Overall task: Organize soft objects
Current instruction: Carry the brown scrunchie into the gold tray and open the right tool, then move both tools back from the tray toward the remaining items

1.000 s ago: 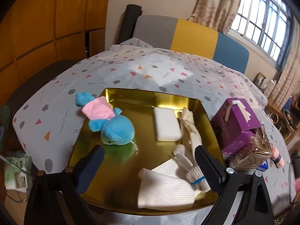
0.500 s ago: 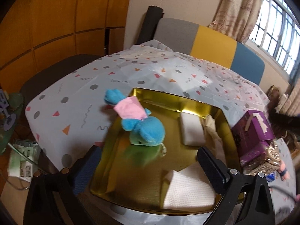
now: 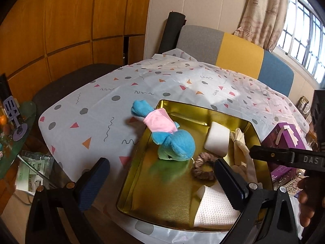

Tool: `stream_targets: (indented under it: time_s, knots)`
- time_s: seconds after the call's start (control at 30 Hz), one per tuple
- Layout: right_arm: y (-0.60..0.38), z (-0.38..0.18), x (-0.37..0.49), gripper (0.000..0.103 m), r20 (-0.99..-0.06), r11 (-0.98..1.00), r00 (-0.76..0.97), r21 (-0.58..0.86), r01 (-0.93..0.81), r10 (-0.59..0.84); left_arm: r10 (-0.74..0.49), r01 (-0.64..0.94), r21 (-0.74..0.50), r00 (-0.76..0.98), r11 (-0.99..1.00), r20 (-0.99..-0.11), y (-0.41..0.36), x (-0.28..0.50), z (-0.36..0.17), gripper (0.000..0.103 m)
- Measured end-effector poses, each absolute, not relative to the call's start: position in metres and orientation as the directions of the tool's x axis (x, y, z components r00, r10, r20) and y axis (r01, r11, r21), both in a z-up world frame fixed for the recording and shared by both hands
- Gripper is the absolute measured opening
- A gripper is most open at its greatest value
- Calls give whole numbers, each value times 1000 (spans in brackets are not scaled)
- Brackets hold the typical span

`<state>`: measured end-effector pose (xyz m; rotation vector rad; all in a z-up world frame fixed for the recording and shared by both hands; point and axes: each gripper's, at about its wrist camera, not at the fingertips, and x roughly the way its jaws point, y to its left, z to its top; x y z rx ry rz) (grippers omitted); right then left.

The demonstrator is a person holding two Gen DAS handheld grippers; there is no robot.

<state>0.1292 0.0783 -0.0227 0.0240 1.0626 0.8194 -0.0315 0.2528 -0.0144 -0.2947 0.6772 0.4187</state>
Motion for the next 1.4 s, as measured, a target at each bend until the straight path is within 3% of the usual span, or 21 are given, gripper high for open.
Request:
stream_targets:
  time_s: [0.4, 0.7, 1.03, 1.4]
  knots:
    - [43, 5, 81, 67, -721, 769, 442, 195, -609, 534, 283, -414, -75, 731, 907, -621, 232, -30, -4, 103]
    - [-27, 17, 67, 67, -681, 817, 511, 235, -526, 525, 222, -321, -45, 743, 946, -631, 201, -27, -3, 103]
    - [-136, 8, 64, 67, -699, 911, 590, 250, -329, 405, 140, -196, -18, 759, 981, -636, 164, -20, -1, 103]
    - [-263, -21, 110, 67, -819, 968, 552, 238, 81, 155, -50, 42, -28, 778, 999, -626, 114, -20, -5, 103]
